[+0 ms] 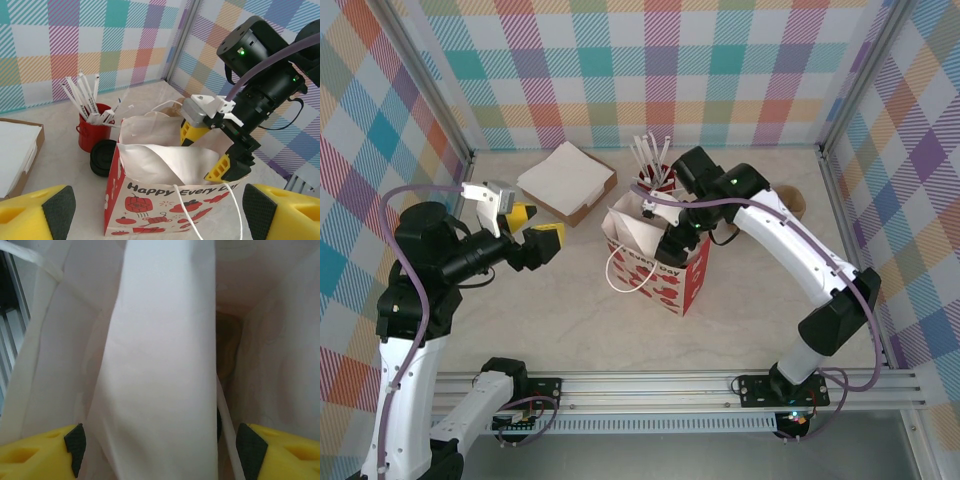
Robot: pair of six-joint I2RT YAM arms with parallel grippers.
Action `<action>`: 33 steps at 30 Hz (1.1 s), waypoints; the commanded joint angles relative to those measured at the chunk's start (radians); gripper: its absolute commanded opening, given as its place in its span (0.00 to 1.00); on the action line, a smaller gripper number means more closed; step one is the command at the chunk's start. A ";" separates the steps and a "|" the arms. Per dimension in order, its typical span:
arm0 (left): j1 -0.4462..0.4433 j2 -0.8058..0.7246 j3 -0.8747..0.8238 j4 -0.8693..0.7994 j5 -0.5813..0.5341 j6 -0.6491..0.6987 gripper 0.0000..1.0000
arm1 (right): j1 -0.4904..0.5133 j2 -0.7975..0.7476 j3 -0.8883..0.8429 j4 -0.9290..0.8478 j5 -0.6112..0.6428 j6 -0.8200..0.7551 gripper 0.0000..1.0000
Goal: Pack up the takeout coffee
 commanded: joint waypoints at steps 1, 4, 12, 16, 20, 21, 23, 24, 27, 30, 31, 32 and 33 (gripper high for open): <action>-0.008 -0.002 -0.013 0.042 0.020 -0.011 0.89 | -0.004 -0.005 0.024 0.007 -0.043 0.018 0.78; -0.008 0.000 -0.013 0.042 0.020 -0.013 0.89 | -0.004 0.007 0.032 0.047 -0.073 0.031 0.72; -0.008 0.006 -0.009 0.041 0.020 -0.013 0.89 | -0.005 0.099 0.127 0.050 -0.051 0.045 0.43; -0.008 0.006 -0.012 0.041 0.018 -0.014 0.89 | -0.004 0.108 0.124 0.048 -0.028 0.043 0.16; -0.008 0.009 -0.014 0.041 0.019 -0.012 0.89 | -0.006 0.109 0.088 0.028 0.010 0.036 0.02; -0.008 0.011 -0.014 0.044 0.020 -0.012 0.89 | -0.007 0.109 0.075 0.024 0.019 0.034 0.02; -0.008 0.012 -0.017 0.045 0.023 -0.012 0.89 | -0.007 0.109 0.041 0.017 0.032 0.031 0.02; -0.008 0.012 -0.018 0.047 0.023 -0.012 0.89 | -0.007 0.111 0.026 0.015 0.037 0.029 0.02; -0.008 0.016 -0.021 0.047 0.025 -0.012 0.89 | -0.007 0.126 -0.012 -0.004 0.043 0.027 0.03; -0.008 0.015 -0.024 0.047 0.026 -0.015 0.89 | -0.007 0.137 -0.024 -0.015 0.031 0.029 0.04; -0.008 0.016 -0.022 0.047 0.026 -0.016 0.89 | -0.007 0.136 -0.021 -0.015 0.025 0.029 0.05; -0.008 0.016 -0.022 0.047 0.028 -0.016 0.89 | -0.007 0.129 -0.017 -0.009 0.021 0.030 0.11; -0.008 0.014 -0.023 0.046 0.026 -0.017 0.89 | -0.007 0.119 -0.012 -0.001 0.016 0.029 0.14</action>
